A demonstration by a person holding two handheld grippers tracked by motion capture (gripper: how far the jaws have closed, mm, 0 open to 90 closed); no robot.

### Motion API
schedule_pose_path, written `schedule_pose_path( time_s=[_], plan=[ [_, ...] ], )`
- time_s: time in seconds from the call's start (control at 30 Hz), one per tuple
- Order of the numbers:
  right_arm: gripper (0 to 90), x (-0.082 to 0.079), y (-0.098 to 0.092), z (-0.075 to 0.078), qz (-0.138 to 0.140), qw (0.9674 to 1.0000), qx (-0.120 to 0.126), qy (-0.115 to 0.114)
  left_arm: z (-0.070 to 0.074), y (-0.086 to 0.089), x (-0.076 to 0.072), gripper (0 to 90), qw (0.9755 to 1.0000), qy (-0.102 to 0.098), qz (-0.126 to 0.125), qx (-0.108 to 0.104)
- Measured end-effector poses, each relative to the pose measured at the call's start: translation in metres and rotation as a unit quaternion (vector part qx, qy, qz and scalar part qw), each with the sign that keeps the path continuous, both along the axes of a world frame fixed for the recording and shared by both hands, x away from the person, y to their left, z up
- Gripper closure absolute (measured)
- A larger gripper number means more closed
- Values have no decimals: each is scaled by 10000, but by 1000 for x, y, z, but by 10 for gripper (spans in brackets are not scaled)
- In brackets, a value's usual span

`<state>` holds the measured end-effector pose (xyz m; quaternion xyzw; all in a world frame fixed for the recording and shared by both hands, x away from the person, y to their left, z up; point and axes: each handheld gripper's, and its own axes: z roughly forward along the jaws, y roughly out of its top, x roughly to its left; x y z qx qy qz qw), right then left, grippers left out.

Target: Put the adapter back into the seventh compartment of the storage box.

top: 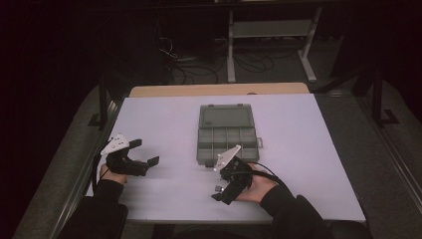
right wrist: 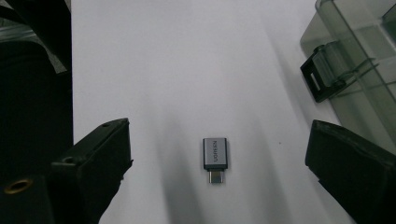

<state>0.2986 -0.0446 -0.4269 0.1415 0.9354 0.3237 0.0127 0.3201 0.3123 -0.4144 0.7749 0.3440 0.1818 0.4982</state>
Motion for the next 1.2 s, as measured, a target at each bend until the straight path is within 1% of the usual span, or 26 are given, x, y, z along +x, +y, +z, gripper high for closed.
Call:
schedule_pose_path(
  time_s=[0.07, 0.1, 0.27, 0.33, 0.43, 0.5, 0.63, 0.7, 0.8, 0.83, 0.93, 0.97, 1.0, 1.13, 1.17, 1.2],
  plan=[
    [81, 0, 1, -1, 1, 10000, -20, 24, 0, 0, 0, 0, 10000, 1, 1, -2],
    [109, 1, 2, -3, 48, 9999, -79, 43, 0, 0, 0, 0, 10000, -5, -4, 6],
    [133, 3, 3, -5, 75, 9999, -128, 68, 0, 0, 0, 0, 10000, 0, -4, 7],
    [160, 3, 4, -6, 112, 9998, -163, 79, 0, 0, 0, 0, 10000, -6, -7, 10],
    [179, 3, 4, -6, 134, 9997, -191, 65, 0, 0, 0, 0, 10000, -3, -10, 17],
    [222, 3, 4, -7, 126, 9997, -205, 81, 0, 0, 0, 0, 10000, -5, -7, 13],
    [241, 4, 5, -8, 159, 9996, -215, 95, 0, 0, 0, 0, 10000, 0, -5, 13],
    [278, 4, 5, -9, 182, 9995, -232, 101, 0, 0, 0, 0, 10000, 0, -9, 17],
    [287, 5, 5, -9, 196, 9995, -238, 121, 0, 0, 0, 0, 10000, 0, -6, 14],
    [328, 4, 6, -10, 224, 9992, -289, 138, 0, 0, 0, 0, 10000, 0, -6, 12],
    [388, 3, 6, -10, 241, 9992, -313, 73, 0, 0, 0, 0, 10000, 0, -11, 18],
    [388, 3, 6, -10, 241, 9992, -313, 73, 0, 0, 0, 0, 10000, 0, -11, 18],
    [448, 4, 7, -10, 258, 9990, -338, 100, 0, 0, 0, 0, 10000, -5, -10, 15],
    [483, 3, 7, -10, 250, 9990, -348, 122, 0, 0, 0, 0, 10000, -6, -10, 18],
    [542, 3, 7, -10, 231, 9991, -353, 108, 0, 0, 0, 0, 10000, -8, -11, 18],
    [560, 3, 7, -10, 226, 9990, -358, 112, 0, 0, 0, 0, 10000, -8, -11, 18]
  ],
)
